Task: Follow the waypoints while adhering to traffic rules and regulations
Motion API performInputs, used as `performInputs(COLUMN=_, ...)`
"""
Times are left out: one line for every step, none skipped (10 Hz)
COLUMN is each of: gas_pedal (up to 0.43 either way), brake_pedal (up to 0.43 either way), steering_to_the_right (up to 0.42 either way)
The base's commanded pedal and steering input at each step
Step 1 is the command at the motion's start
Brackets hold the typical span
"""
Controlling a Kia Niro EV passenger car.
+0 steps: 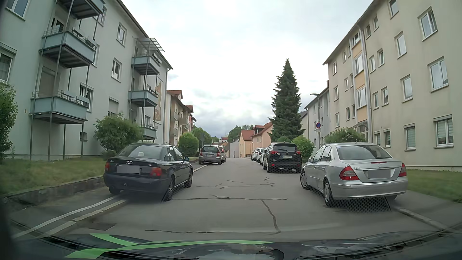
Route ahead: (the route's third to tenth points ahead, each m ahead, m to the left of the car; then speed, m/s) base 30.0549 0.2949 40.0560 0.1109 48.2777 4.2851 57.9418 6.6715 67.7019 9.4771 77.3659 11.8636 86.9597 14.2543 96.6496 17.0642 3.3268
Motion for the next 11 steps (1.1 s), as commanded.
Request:
performInputs(gas_pedal=0.0, brake_pedal=0.0, steering_to_the_right=-0.023)
performInputs(gas_pedal=0.0, brake_pedal=0.0, steering_to_the_right=-0.022)
performInputs(gas_pedal=0.0, brake_pedal=0.0, steering_to_the_right=-0.02)
performInputs(gas_pedal=0.0, brake_pedal=0.0, steering_to_the_right=-0.018)
performInputs(gas_pedal=0.0, brake_pedal=0.0, steering_to_the_right=-0.016)
performInputs(gas_pedal=0.0, brake_pedal=0.0, steering_to_the_right=-0.015)
performInputs(gas_pedal=0.0, brake_pedal=0.0, steering_to_the_right=-0.015)
performInputs(gas_pedal=0.0, brake_pedal=0.0, steering_to_the_right=-0.013)
performInputs(gas_pedal=0.0, brake_pedal=0.0, steering_to_the_right=-0.012)
performInputs(gas_pedal=0.0, brake_pedal=0.0, steering_to_the_right=-0.011)
performInputs(gas_pedal=0.0, brake_pedal=0.0, steering_to_the_right=-0.01)
